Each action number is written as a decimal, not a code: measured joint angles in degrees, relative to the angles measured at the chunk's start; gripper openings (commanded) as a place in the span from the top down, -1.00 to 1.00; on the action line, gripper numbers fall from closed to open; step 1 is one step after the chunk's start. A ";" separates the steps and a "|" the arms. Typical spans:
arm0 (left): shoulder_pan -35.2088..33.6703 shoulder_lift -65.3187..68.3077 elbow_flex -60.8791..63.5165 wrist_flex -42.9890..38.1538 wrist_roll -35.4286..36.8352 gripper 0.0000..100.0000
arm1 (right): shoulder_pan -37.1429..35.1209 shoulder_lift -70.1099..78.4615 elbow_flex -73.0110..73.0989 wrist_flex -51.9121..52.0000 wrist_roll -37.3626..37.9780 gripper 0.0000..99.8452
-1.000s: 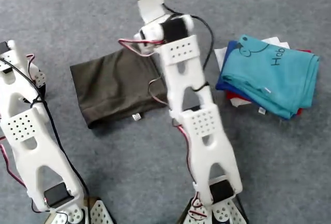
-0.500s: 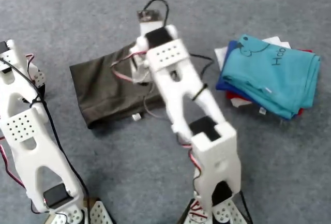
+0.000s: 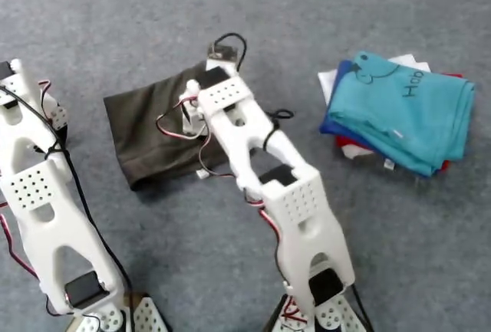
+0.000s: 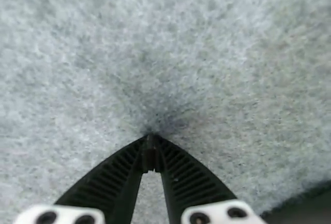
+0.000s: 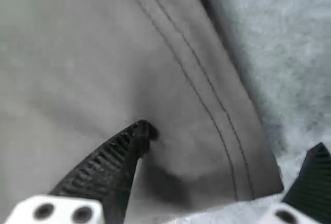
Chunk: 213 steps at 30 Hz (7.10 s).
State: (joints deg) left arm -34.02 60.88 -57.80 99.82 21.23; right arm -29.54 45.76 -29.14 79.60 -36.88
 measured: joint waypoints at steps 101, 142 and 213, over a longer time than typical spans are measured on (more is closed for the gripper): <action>44.04 -17.05 -20.57 -14.42 -1.76 0.94 | 26.46 -27.34 -26.11 21.27 24.26 0.97; 47.74 -7.82 -34.81 -14.59 -10.02 0.95 | 62.42 -43.96 -18.81 21.36 45.54 0.97; -4.31 -163.87 154.29 -28.31 -39.65 0.94 | 38.33 -149.36 125.71 -5.80 48.44 0.97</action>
State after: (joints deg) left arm -38.33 -102.99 96.48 71.52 -18.42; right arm 8.79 -103.60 96.57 73.80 11.56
